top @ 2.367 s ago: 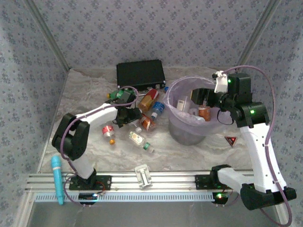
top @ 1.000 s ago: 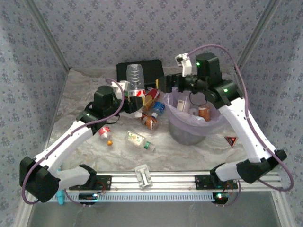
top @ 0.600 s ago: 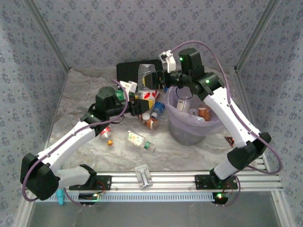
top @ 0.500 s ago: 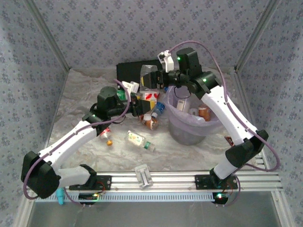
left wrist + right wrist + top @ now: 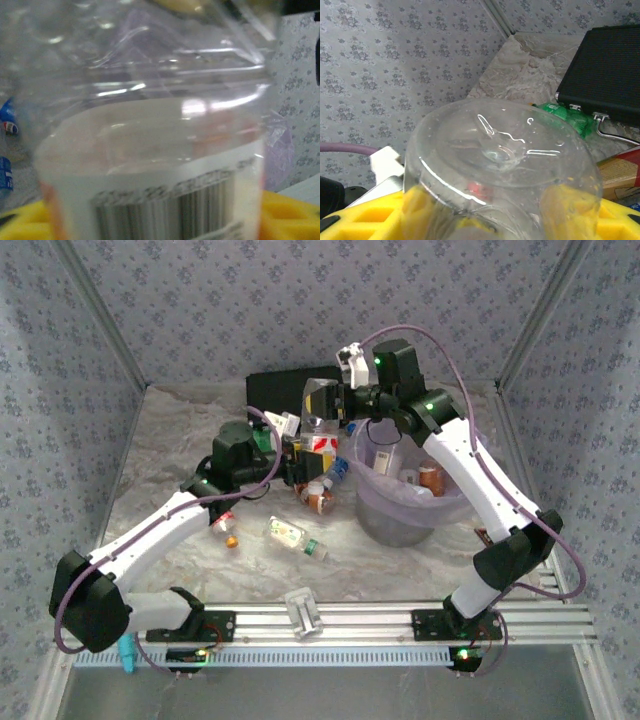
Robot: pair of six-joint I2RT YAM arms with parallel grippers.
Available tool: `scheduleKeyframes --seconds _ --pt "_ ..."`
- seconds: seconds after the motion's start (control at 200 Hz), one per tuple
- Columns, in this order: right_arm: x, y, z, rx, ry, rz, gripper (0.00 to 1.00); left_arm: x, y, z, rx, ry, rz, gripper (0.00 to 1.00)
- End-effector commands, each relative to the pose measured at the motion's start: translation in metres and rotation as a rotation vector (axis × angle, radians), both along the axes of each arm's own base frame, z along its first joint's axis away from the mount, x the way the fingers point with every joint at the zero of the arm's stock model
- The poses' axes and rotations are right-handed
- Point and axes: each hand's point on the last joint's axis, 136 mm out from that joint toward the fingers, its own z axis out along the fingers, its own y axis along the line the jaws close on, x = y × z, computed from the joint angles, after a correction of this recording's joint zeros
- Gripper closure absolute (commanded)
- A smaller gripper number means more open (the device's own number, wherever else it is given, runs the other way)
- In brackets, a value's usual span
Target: Put the plastic bottles in the bin
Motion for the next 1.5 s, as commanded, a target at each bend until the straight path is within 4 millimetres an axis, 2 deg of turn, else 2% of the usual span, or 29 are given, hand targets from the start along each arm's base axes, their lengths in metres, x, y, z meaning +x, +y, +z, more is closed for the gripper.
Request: scheduleKeyframes --seconds 0.0,0.06,0.19,0.235,0.355,0.53,0.67,0.775,0.885,1.064,1.189,1.499 --pt "0.001 0.002 0.025 0.045 -0.057 0.02 0.45 -0.005 -0.002 0.024 -0.034 -0.049 -0.016 0.1" --pt "0.001 -0.001 0.033 0.042 -0.078 0.016 0.45 -0.004 0.001 0.022 -0.021 -0.046 0.0 0.05" --pt "0.004 -0.015 0.057 0.045 -0.14 -0.011 0.45 -0.004 0.01 0.013 0.018 -0.032 0.043 0.01" --pt "0.004 -0.024 0.06 0.03 -0.141 -0.031 0.45 -0.005 0.013 0.009 0.031 -0.028 0.058 0.0" --pt "0.005 -0.05 0.086 0.038 -0.202 -0.094 0.45 -0.01 0.018 0.003 0.051 -0.012 0.062 0.0" --pt "0.002 -0.112 0.118 0.025 -0.283 -0.264 0.45 -0.011 0.016 0.002 0.045 -0.002 0.054 0.0" --pt "-0.005 -0.165 0.121 -0.023 -0.315 -0.409 0.45 -0.007 0.015 -0.004 0.062 0.003 0.062 0.0" --pt "-0.008 -0.194 0.11 -0.05 -0.291 -0.491 0.45 -0.004 0.014 -0.007 0.068 0.012 0.065 0.0" --pt "-0.005 -0.206 0.086 -0.063 -0.229 -0.52 0.45 -0.002 0.014 -0.01 0.073 0.019 0.073 0.0" --pt "0.001 -0.21 0.04 -0.109 -0.127 -0.532 0.45 0.0 0.01 -0.014 0.071 0.035 0.068 0.0" --pt "0.003 -0.209 0.001 -0.13 -0.029 -0.53 0.45 -0.001 0.005 -0.019 0.075 0.041 0.06 0.0" --pt "0.0 -0.195 -0.095 -0.112 0.23 -0.507 0.45 0.001 0.001 -0.025 0.08 0.052 0.055 0.0"
